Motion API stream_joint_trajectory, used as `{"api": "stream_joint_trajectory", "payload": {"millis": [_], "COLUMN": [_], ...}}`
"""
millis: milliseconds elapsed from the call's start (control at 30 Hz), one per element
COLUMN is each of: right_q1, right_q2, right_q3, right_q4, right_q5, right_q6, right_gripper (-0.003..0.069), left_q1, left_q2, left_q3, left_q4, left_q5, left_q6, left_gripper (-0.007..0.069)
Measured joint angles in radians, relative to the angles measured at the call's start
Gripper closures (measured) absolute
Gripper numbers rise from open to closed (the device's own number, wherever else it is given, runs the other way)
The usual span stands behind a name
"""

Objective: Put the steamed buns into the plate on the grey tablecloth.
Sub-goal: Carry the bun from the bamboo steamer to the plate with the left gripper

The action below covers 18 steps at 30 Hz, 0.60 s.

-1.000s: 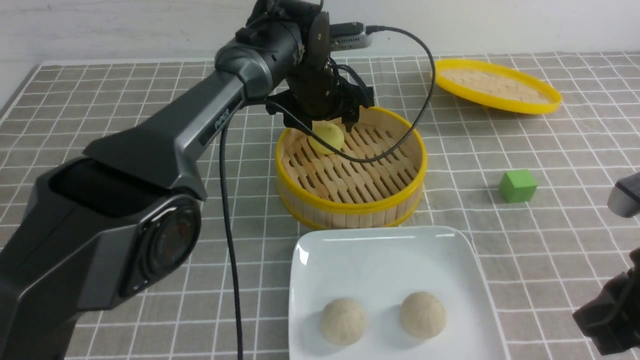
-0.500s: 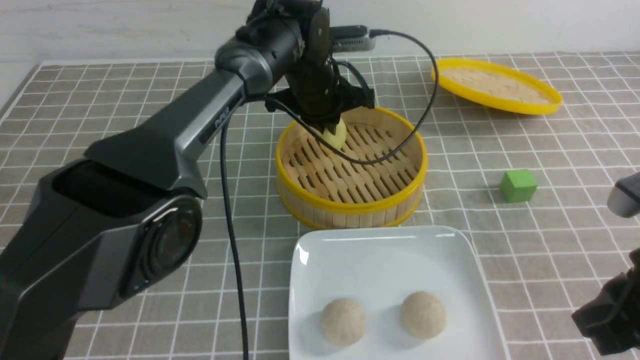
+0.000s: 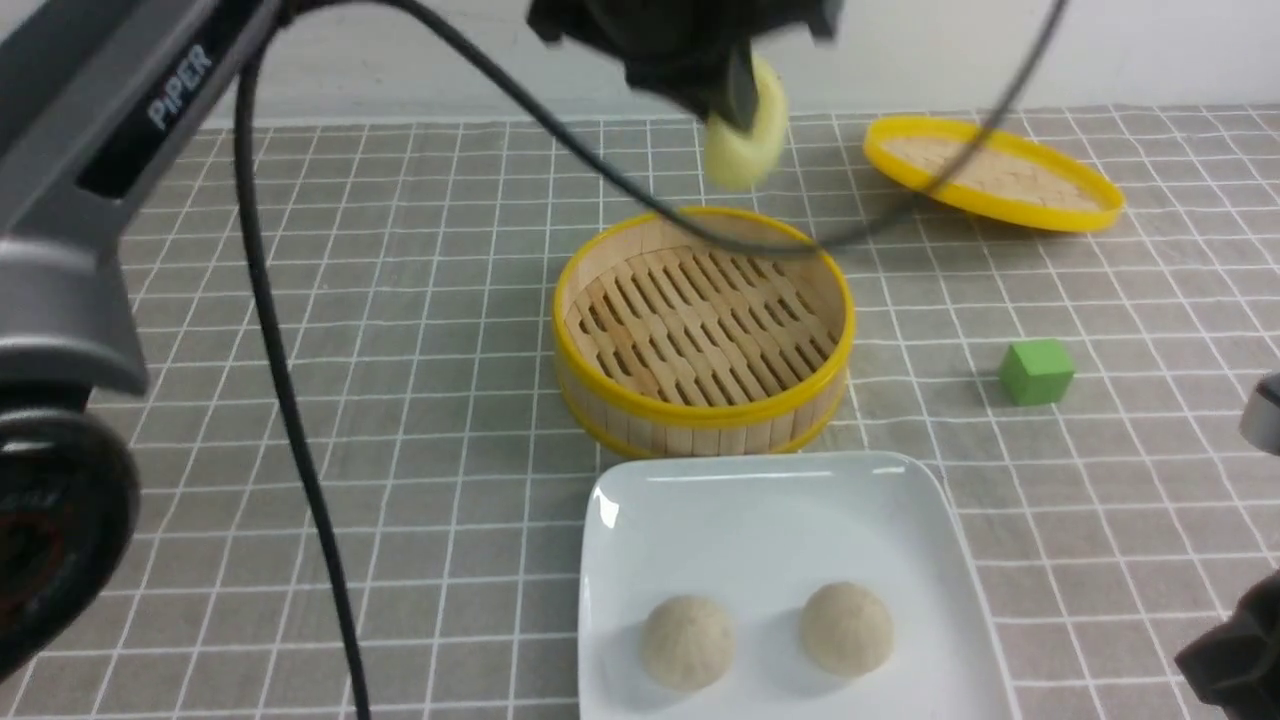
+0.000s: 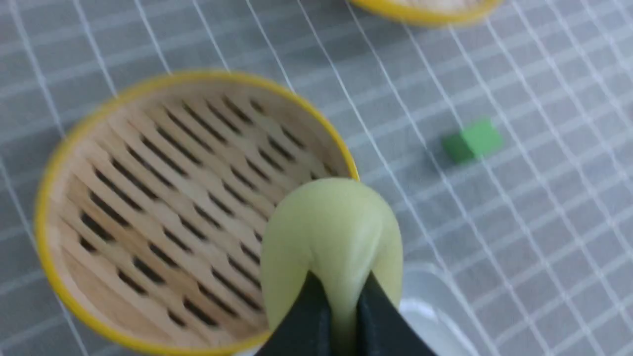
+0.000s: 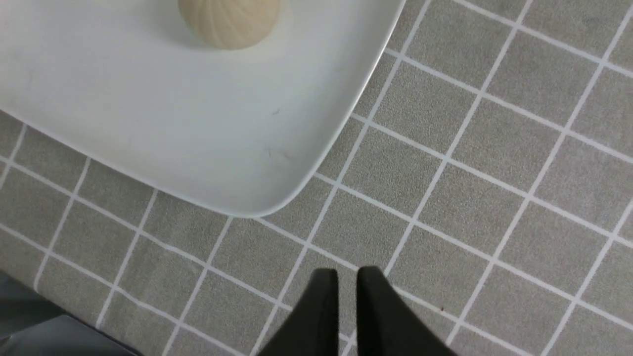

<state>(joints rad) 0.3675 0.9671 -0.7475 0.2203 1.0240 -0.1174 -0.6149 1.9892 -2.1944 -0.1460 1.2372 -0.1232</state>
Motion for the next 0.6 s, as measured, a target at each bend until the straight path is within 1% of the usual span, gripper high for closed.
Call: {"api": "stream_joint_trajectory", "payload": {"millis": [33, 67, 133, 200, 233, 267, 333, 433, 467, 600], "right_q1": [0.000, 0.000, 0.000, 0.000, 0.000, 0.000, 0.000, 0.000, 0.000, 0.000], "right_q2": [-0.023, -0.089, -0.182, -0.285, -0.285, -0.380, -0.477, -0.573, -0.632, -0.753], "right_q3": [0.000, 0.000, 0.000, 0.000, 0.000, 0.000, 0.000, 0.000, 0.000, 0.000], "right_q4": [-0.002, -0.002, -0.002, -0.002, -0.002, -0.002, -0.017, -0.057, -0.091, -0.165], "right_q5": [0.013, 0.050, 0.092, 0.135, 0.139, 0.171, 0.191, 0.201, 0.206, 0.215], "right_q6": [0.000, 0.000, 0.003, 0.008, 0.010, 0.035, 0.079, 0.131, 0.164, 0.232], "right_gripper": [0.0579, 0.0580, 0.0593, 0.0620, 0.0624, 0.0659, 0.0673, 0.0675, 0.0675, 0.0675], "left_q1": [-0.022, -0.051, -0.066, -0.080, -0.080, -0.092, -0.110, -0.131, -0.138, -0.139], "left_q2": [-0.014, -0.034, -0.039, -0.040, -0.040, -0.040, -0.040, -0.032, -0.022, -0.007], "left_q3": [0.068, 0.227, 0.336, 0.453, 0.463, 0.542, 0.596, 0.621, 0.624, 0.626], "left_q4": [0.001, 0.013, 0.027, 0.030, 0.030, 0.029, 0.028, 0.023, 0.021, 0.023], "left_q5": [0.000, 0.000, 0.000, -0.017, -0.021, -0.071, -0.122, -0.174, -0.206, -0.254], "left_q6": [0.007, 0.013, 0.007, -0.012, -0.013, -0.021, -0.023, -0.024, -0.024, -0.025], "left_gripper": [0.0603, 0.0603, 0.0603, 0.0603, 0.0602, 0.0601, 0.0602, 0.0602, 0.0599, 0.0580]}}
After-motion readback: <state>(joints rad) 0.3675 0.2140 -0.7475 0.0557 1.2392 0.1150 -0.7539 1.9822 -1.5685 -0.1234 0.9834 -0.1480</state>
